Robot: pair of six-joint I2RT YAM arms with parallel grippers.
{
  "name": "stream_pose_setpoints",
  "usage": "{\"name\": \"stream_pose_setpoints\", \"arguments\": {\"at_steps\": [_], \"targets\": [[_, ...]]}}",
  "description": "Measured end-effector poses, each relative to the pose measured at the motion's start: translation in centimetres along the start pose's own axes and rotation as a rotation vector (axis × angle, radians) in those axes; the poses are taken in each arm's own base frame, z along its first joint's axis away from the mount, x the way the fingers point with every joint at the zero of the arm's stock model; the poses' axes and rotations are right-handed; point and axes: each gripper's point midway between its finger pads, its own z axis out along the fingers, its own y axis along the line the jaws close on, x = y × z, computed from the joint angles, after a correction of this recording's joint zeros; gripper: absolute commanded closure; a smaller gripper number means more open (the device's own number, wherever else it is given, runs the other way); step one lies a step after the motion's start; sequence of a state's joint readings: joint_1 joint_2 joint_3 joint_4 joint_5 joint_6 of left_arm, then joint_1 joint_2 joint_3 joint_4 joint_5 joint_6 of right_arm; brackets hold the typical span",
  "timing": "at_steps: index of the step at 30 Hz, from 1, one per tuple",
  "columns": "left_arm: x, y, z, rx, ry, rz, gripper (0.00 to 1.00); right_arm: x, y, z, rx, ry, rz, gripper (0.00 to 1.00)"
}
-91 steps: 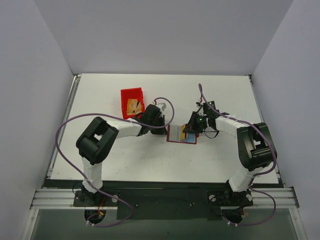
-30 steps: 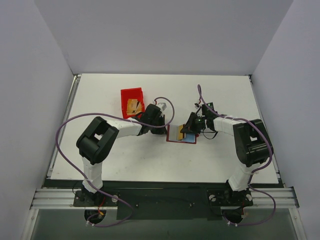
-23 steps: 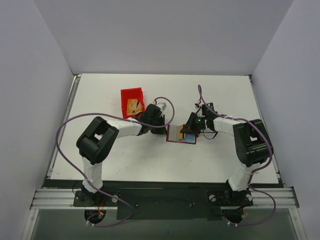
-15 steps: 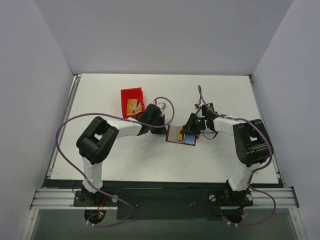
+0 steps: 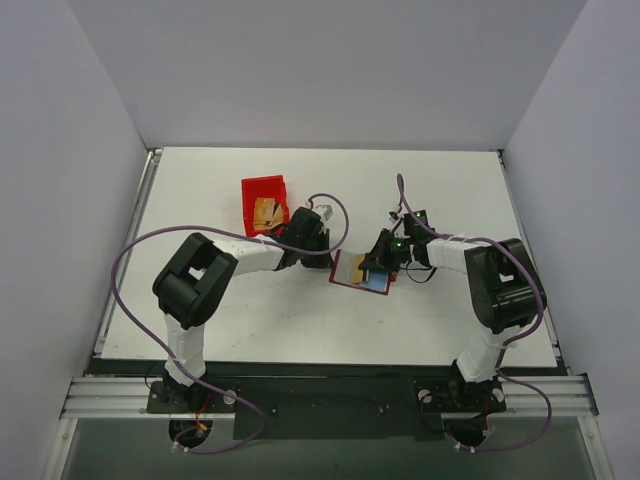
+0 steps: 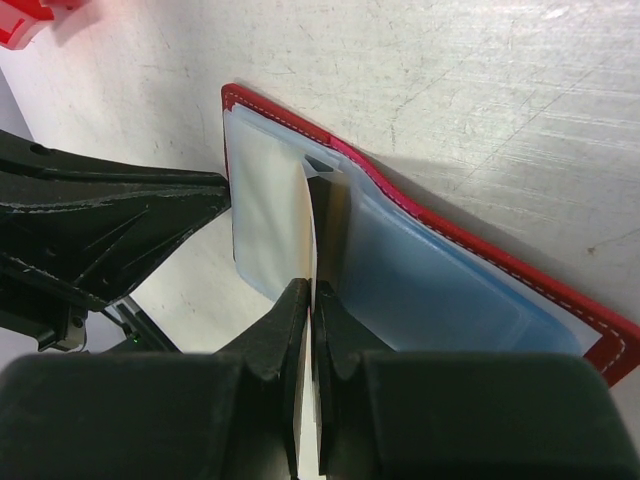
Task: Put the credit cards into the card holder
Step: Insert the credit card into the card holder.
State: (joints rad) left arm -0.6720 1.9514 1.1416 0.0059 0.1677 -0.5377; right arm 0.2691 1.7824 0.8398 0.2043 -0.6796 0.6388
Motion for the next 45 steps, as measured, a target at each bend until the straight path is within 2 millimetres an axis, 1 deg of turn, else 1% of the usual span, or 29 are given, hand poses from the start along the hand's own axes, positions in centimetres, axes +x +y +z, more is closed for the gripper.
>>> {"name": "stream_pose_setpoints", "arguments": {"at_steps": [15, 22, 24, 26, 30, 32, 36, 45], "targets": [[-0.1, 0.1, 0.0, -0.007, -0.003, 0.0, 1.0, 0.1, 0.0, 0.9, -0.067, -0.055, 0.056, 1.0], [-0.2, 0.3, 0.0, -0.01, -0.005, -0.002, 1.0, -0.1, 0.5, 1.7, -0.09, -0.065, 0.08, 1.0], [-0.3, 0.3, 0.0, -0.011, -0.006, -0.004, 1.0, -0.1, 0.6, 1.9, -0.093, -0.067, 0.08, 0.94], [-0.3, 0.4, 0.0, -0.012, -0.007, -0.005, 1.0, -0.1, 0.7, 1.9, -0.087, -0.071, 0.078, 0.85], [-0.4, 0.4, 0.0, -0.013, -0.008, -0.005, 1.0, -0.1, 0.7, 1.5, -0.043, -0.087, 0.057, 0.75], [-0.3, 0.3, 0.0, -0.01, -0.007, -0.004, 1.0, -0.1, 0.6, 1.3, -0.002, -0.093, 0.035, 0.72], [0.0, -0.1, 0.1, 0.002, 0.002, 0.0, 1.0, -0.1, 0.0, 0.5, 0.095, -0.084, 0.002, 0.69], [0.2, -0.5, 0.1, 0.013, 0.009, 0.004, 1.0, 0.1, -1.3, -1.1, 0.264, -0.029, -0.025, 0.68]]}}
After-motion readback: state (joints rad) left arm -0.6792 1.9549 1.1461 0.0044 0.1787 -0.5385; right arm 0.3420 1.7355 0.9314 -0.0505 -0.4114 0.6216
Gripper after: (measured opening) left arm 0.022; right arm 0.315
